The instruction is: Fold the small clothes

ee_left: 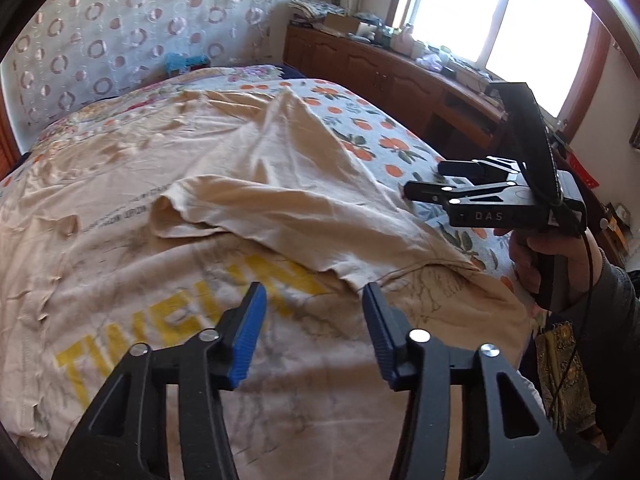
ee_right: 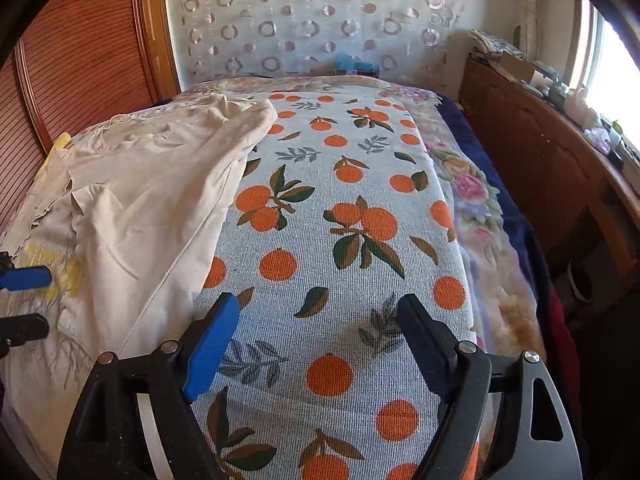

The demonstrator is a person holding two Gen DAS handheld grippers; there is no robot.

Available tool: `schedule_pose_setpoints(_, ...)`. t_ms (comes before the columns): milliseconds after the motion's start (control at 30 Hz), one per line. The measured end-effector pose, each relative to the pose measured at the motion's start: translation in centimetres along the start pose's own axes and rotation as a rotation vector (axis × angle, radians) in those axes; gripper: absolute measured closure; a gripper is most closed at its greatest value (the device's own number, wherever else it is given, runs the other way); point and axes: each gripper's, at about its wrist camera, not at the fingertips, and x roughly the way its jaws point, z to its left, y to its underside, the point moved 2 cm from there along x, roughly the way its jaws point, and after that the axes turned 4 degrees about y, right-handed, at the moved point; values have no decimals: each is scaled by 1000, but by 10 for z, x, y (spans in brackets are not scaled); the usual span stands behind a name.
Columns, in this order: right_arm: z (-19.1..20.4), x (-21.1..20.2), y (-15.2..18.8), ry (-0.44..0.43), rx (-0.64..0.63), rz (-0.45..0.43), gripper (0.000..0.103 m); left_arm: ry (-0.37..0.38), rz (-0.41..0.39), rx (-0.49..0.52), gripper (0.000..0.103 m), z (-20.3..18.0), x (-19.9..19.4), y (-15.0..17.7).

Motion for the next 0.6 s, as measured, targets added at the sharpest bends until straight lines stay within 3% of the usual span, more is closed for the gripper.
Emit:
schedule_pose_setpoints(67,0,0,0,4,-2,-1,20,15,13,16,66,-8,6,-2)
schedule_pose_setpoints(333,-3,-1,0,2,-2,0,19,-3,35,64,72,-23,22,-6)
schedule_pose_setpoints(367,-3,-1,0,2,-2,0,19,-1,32,70,87,-24,21,-5)
schedule_pose_setpoints(433,-3,-1,0,2,-2,0,19,5,30,79,95,-25,19,-3)
schedule_pose_setpoints(600,-3,-1,0,3,-2,0,19,20,-6,89,96,-33,-8,2)
